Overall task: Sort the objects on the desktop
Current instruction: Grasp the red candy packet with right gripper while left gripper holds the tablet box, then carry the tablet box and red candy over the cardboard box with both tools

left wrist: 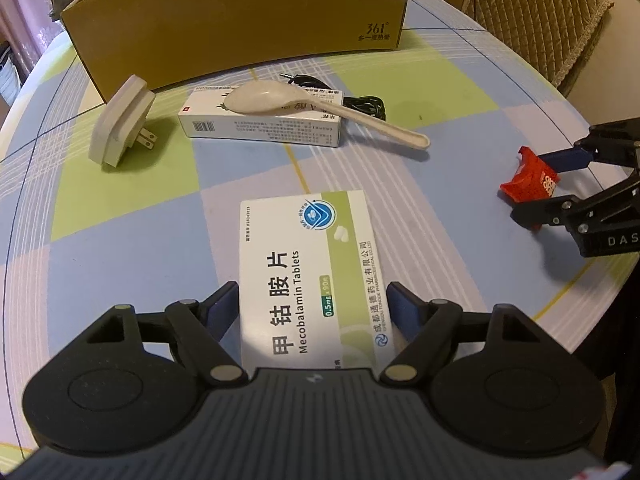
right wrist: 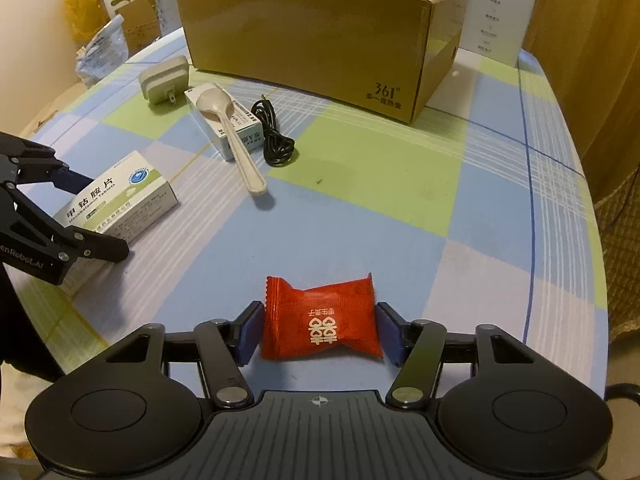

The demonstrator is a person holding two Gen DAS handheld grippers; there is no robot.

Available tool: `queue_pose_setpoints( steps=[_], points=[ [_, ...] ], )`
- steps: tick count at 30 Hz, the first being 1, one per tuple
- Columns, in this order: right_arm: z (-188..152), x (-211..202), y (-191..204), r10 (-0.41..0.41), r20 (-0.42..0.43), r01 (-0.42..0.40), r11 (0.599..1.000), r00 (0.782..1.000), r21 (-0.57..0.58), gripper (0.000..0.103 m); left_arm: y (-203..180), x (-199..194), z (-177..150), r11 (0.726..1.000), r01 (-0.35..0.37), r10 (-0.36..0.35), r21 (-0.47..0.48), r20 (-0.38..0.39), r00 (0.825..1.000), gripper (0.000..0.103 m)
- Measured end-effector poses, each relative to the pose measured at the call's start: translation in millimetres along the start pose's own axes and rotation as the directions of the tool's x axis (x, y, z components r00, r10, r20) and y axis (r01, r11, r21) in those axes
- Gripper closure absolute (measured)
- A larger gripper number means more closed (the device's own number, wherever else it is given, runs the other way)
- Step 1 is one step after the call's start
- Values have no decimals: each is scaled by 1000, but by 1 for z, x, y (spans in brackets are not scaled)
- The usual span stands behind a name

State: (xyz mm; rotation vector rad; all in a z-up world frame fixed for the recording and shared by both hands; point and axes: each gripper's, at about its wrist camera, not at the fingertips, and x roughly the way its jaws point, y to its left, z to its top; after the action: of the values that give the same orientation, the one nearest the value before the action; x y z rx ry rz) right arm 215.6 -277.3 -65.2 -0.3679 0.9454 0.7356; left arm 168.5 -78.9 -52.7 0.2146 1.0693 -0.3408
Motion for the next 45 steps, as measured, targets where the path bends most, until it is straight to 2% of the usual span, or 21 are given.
queue_pose_setpoints(
  steps=[2,3,10,24,45],
  points=[
    [-1,-1,1,-9,9,9,1000,1000,15,53,-1,-1,1,1000,4,-4,2,2,1000,34],
    [-1,-2,1,-18,13,18,1000,1000,22,59,-2,-1,1,1000,3,-3,5,0,1000,34],
    [-2,-6,7,-29,19,28,998,999,58,63,-4,-6,-4,1000,7,-7,10,-7,1000,36],
    [-8,-36,21,-27,71,14,985,997,172,65,-3,-35,-9,1000,16,-16,-22,30,999,36],
    [2,-56,33,-43,100,25,985,994,171,65,4,-62,0,1000,13,-10,-28,84,996,36]
  ],
)
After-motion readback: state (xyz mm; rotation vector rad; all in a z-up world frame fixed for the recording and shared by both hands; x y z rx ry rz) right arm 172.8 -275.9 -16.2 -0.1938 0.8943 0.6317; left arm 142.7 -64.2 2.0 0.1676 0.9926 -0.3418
